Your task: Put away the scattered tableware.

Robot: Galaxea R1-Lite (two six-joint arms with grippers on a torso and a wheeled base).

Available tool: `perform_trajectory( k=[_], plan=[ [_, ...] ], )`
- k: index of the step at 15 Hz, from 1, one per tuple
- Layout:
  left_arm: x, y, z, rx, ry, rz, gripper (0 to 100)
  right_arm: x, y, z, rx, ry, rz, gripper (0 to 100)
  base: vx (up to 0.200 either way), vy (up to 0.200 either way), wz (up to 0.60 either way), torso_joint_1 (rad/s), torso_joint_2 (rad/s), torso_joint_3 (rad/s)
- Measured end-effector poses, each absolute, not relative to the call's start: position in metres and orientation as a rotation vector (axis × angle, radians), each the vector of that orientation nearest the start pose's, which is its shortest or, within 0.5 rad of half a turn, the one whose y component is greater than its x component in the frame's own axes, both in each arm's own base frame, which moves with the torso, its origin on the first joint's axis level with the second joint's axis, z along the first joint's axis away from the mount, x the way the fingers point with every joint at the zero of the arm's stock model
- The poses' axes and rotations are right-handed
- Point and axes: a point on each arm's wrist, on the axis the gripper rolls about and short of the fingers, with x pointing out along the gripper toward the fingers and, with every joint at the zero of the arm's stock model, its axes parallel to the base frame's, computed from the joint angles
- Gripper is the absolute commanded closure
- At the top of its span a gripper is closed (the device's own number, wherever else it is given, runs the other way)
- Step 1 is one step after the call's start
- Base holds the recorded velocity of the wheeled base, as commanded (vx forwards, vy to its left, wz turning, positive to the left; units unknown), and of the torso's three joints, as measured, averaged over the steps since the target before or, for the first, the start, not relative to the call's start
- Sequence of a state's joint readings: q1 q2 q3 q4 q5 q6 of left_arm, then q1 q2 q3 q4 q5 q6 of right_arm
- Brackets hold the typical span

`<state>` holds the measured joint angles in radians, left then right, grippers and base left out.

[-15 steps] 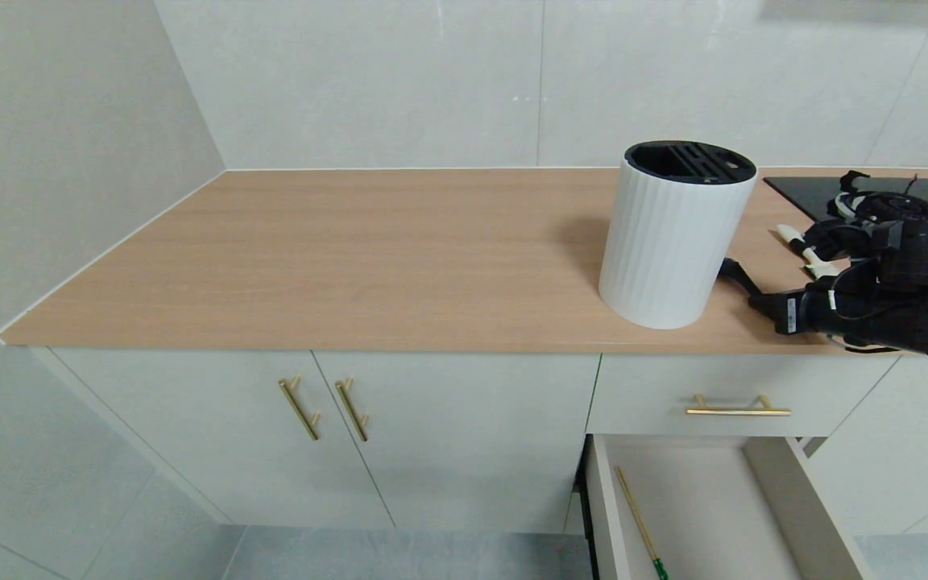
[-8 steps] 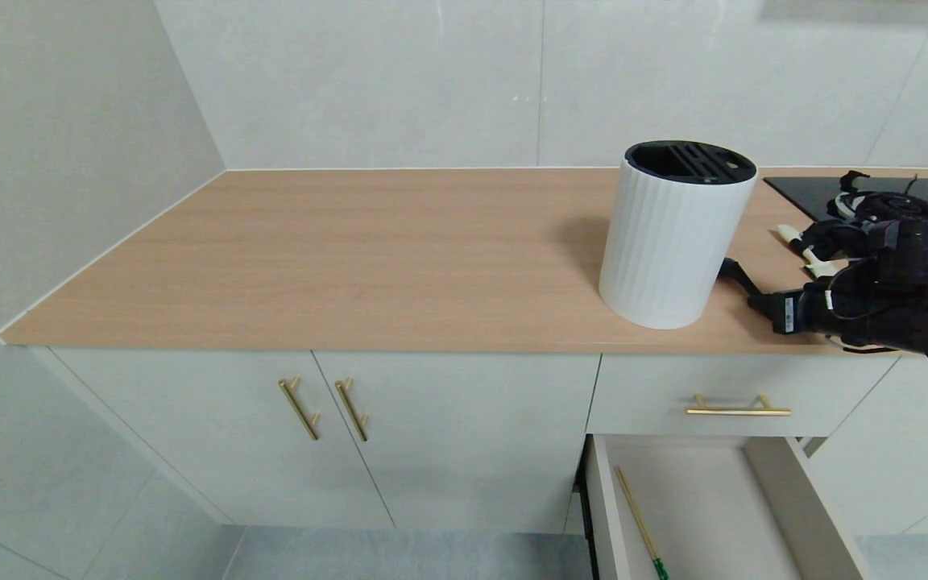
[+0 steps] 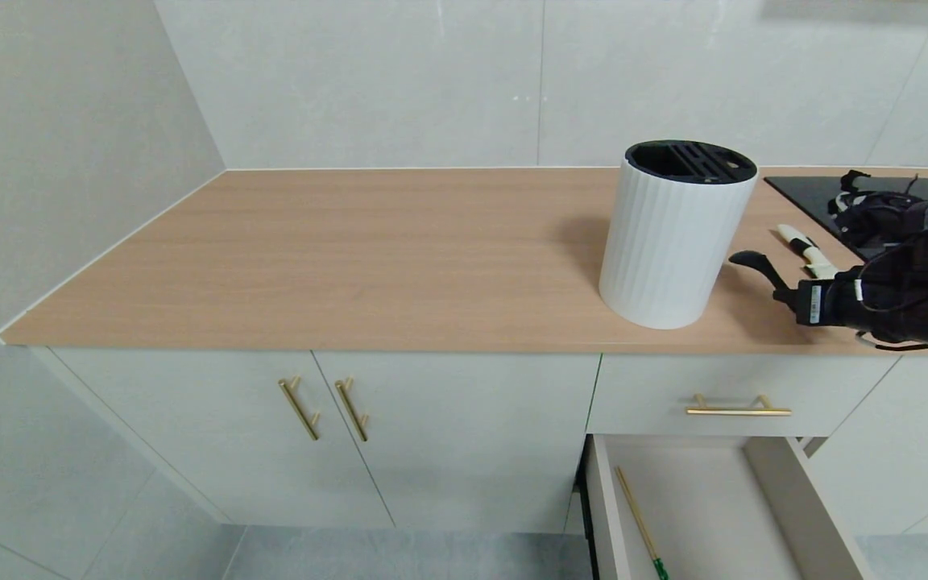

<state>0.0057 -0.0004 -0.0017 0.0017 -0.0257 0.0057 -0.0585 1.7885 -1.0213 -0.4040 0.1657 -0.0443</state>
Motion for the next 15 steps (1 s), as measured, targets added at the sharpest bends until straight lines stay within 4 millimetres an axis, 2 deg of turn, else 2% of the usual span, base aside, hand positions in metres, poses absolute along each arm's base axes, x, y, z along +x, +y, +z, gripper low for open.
perform_trajectory(
  k=[3,5,8,11,13,15],
  plan=[
    [-0.023,-0.001,0.076,0.006,0.000,-0.020,0,0.303,-0.012,0.201,-0.002,0.340,0.109,100,0.000,0.000,0.00,0.000,0.00,0.000],
    [-0.023,-0.001,0.076,0.006,-0.001,-0.020,0,0.270,-0.009,0.204,-0.008,0.331,0.115,100,0.000,0.000,0.00,0.000,0.00,0.000],
    [-0.023,-0.001,0.076,0.006,-0.002,-0.020,0,0.220,-0.006,0.198,-0.073,0.330,0.133,100,0.000,0.000,0.00,0.000,0.00,0.000],
    [-0.023,-0.001,0.076,0.006,-0.001,-0.020,0,0.181,-0.004,0.194,-0.142,0.301,0.144,100,0.000,0.000,0.00,-0.089,0.18,0.101],
    [-0.023,-0.001,0.076,0.006,-0.001,-0.020,0,0.166,-0.003,0.190,-0.195,0.290,0.151,100,0.000,0.000,0.00,-0.207,0.44,0.237],
    [-0.023,-0.001,0.076,0.006,-0.001,-0.020,0,0.159,-0.002,0.188,-0.203,0.285,0.159,100,0.000,0.000,0.00,-0.220,0.49,0.261]
  ],
)
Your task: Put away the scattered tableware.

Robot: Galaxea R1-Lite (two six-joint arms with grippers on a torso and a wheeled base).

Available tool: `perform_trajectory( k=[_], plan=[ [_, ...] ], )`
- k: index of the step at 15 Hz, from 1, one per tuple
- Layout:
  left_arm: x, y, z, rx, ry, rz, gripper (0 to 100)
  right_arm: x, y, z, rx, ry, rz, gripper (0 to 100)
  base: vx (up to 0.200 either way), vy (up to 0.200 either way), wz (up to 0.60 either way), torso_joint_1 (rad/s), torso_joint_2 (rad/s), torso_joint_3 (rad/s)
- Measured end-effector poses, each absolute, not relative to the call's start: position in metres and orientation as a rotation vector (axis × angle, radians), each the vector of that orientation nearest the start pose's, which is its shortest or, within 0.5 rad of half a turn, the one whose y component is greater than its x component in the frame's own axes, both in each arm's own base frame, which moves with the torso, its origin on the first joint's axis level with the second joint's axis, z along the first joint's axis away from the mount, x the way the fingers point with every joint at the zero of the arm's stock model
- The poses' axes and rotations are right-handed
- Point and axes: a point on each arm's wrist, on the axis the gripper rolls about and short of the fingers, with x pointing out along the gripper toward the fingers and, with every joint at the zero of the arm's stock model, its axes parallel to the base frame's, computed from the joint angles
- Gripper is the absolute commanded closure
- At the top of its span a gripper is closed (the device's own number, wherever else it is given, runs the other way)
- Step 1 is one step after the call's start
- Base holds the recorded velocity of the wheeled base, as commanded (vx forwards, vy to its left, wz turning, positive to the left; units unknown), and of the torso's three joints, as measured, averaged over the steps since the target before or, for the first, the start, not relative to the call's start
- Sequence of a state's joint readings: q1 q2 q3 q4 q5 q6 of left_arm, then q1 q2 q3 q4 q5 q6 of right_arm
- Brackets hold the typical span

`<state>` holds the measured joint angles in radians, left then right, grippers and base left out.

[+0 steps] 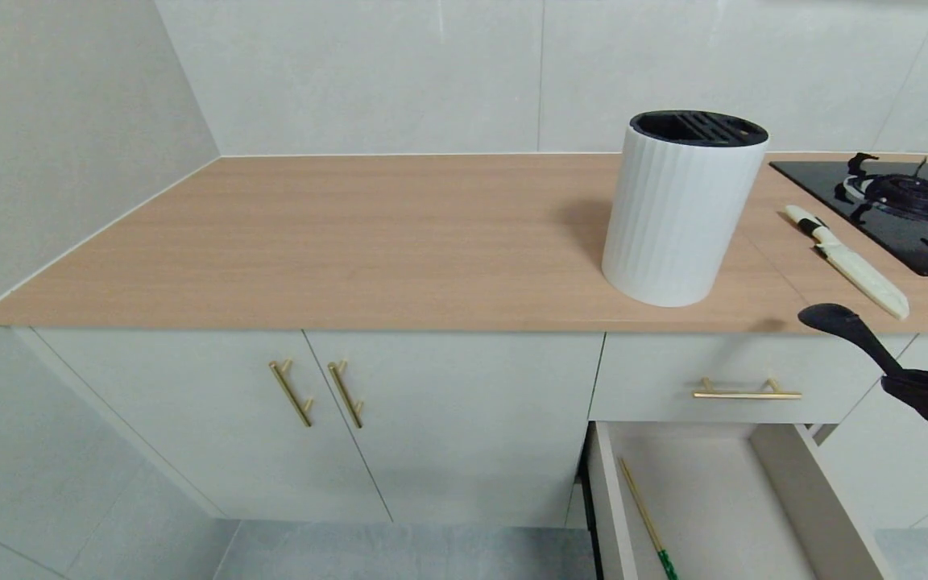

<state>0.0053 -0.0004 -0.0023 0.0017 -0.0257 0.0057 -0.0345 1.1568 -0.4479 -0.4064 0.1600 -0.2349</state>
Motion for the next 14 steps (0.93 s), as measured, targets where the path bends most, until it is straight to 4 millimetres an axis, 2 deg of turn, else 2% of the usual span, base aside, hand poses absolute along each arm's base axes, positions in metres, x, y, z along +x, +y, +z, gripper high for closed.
perform_trajectory(
  k=[14],
  plan=[
    [-0.0230,-0.0007,0.0760,0.006,-0.002,-0.021,0,0.1516,0.0040,0.1783,-0.255,0.304,0.207,100,0.000,0.000,0.00,-0.205,0.47,0.266]
  ],
)
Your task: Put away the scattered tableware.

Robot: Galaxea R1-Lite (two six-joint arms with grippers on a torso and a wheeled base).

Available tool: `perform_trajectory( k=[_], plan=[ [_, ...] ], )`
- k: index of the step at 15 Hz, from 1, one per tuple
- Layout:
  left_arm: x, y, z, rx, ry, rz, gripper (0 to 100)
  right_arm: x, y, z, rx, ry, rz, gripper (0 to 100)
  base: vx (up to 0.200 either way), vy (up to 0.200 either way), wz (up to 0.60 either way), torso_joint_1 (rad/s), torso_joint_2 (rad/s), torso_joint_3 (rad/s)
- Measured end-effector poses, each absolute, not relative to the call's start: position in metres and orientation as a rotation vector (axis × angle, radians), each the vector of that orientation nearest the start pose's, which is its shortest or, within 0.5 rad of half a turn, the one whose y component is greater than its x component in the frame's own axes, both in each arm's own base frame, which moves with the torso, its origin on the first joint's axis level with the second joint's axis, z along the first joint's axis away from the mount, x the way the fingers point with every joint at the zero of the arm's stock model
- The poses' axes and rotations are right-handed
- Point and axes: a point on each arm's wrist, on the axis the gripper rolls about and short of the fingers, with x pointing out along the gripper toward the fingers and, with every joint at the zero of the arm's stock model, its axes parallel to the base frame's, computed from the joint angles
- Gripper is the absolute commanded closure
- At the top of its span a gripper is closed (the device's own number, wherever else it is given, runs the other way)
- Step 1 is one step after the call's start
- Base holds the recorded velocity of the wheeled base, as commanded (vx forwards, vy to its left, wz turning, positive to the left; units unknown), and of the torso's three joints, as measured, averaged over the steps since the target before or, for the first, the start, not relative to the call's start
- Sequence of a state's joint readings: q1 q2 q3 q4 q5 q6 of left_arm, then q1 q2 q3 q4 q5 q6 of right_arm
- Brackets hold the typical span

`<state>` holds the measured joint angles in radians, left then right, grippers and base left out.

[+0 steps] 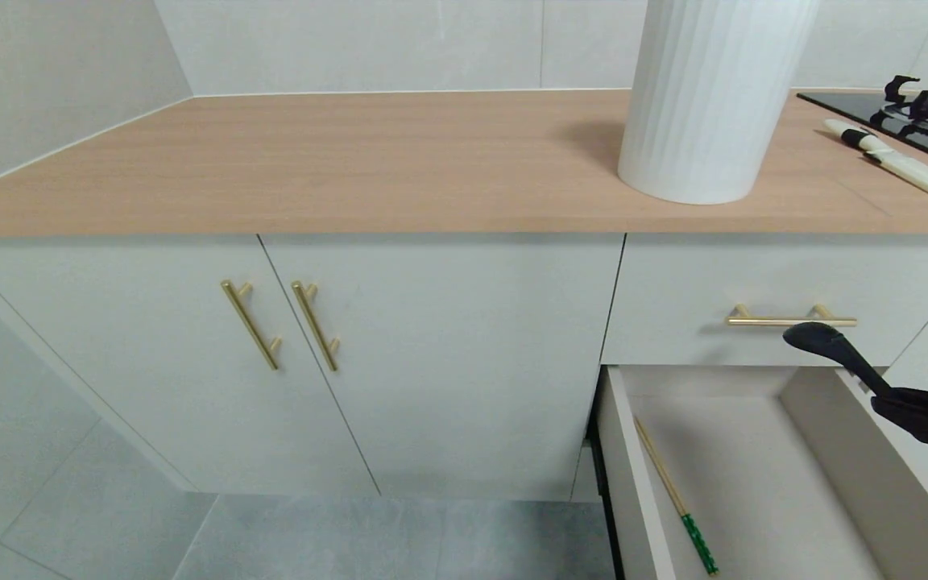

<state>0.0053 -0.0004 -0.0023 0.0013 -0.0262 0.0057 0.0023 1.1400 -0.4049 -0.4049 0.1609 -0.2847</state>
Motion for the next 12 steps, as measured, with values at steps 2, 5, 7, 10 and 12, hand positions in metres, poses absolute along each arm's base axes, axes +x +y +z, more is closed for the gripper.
perform_trajectory(
  k=[2,5,7,10,12],
  plan=[
    [-0.023,-0.001,0.076,0.006,0.000,-0.021,0,0.152,0.004,0.176,-0.255,0.315,0.209,100,0.000,0.000,0.00,-0.129,0.34,0.193],
    [-0.023,-0.001,0.076,0.006,-0.001,-0.020,0,0.155,0.004,0.173,-0.255,0.332,0.212,100,0.000,0.000,0.00,-0.033,0.10,0.038],
    [-0.023,-0.001,0.076,0.006,-0.001,-0.020,0,0.156,0.004,0.171,-0.254,0.342,0.213,100,0.000,0.000,0.00,0.000,0.00,0.000],
    [-0.023,-0.001,0.076,0.006,-0.001,-0.020,0,0.159,0.006,0.163,-0.268,0.379,0.231,100,0.000,0.000,0.00,0.000,0.00,0.000],
    [-0.023,-0.001,0.076,0.006,-0.001,-0.020,0,0.162,0.006,0.154,-0.273,0.424,0.239,100,0.000,0.000,0.00,0.000,0.00,0.000]
  ],
)
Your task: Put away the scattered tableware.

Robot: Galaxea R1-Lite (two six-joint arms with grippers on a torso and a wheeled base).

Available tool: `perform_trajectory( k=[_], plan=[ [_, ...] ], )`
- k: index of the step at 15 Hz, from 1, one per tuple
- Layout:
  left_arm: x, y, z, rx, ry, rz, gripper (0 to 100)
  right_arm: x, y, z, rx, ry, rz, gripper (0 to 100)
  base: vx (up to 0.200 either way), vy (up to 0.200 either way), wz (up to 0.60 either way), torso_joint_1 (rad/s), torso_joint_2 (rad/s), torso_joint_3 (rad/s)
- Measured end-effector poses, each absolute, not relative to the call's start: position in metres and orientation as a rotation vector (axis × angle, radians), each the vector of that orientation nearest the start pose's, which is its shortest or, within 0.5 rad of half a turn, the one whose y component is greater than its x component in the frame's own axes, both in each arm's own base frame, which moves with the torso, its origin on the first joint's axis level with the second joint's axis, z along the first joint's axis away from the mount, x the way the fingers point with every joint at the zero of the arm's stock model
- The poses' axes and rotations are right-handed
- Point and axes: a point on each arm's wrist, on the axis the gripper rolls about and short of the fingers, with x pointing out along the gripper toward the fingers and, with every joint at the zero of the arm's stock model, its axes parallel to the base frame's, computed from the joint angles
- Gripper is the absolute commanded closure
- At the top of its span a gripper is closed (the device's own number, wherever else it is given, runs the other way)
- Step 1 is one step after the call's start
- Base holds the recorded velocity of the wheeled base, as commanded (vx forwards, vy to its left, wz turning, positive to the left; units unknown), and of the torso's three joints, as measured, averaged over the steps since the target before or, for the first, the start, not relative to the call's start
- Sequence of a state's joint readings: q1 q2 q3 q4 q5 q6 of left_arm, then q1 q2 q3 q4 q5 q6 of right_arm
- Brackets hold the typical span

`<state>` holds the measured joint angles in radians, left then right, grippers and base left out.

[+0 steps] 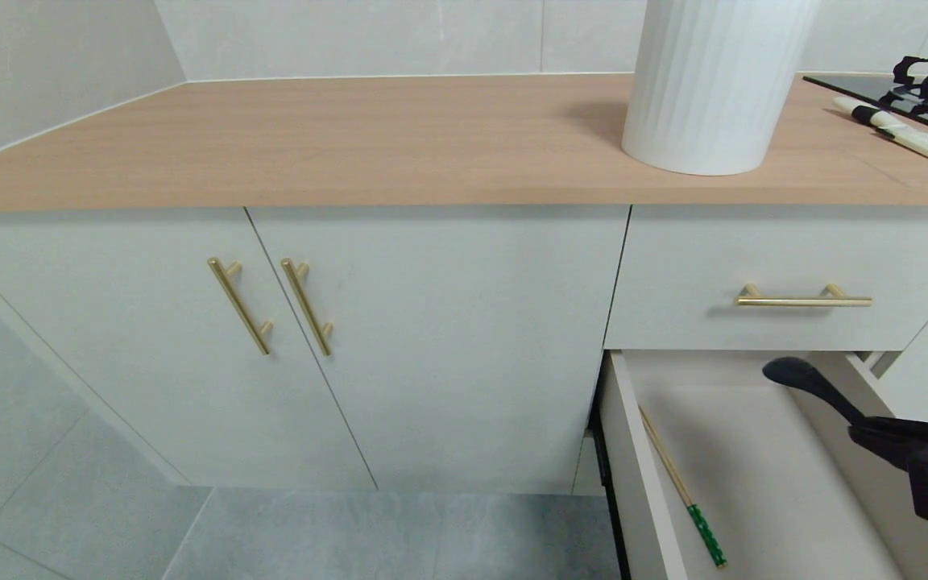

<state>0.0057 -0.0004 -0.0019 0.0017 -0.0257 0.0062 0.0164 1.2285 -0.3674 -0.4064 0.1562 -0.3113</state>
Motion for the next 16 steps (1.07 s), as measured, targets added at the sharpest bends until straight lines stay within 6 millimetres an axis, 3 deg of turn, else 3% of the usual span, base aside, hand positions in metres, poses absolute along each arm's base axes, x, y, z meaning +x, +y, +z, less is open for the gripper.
perform_trajectory(
  k=[6,11,16],
  plan=[
    [-0.023,-0.001,0.076,0.006,-0.001,-0.020,0,0.192,0.006,0.131,-0.215,0.583,0.177,100,0.000,0.000,0.00,0.000,0.00,0.000],
    [-0.023,-0.001,0.076,0.006,-0.001,-0.020,0,0.227,0.008,0.098,-0.131,0.742,0.168,100,0.000,0.000,0.00,0.000,0.00,0.000],
    [-0.023,-0.001,0.076,0.006,-0.001,-0.020,0,0.249,0.013,0.065,-0.101,0.816,0.167,100,0.000,0.000,0.00,0.000,0.00,0.000]
  ],
)
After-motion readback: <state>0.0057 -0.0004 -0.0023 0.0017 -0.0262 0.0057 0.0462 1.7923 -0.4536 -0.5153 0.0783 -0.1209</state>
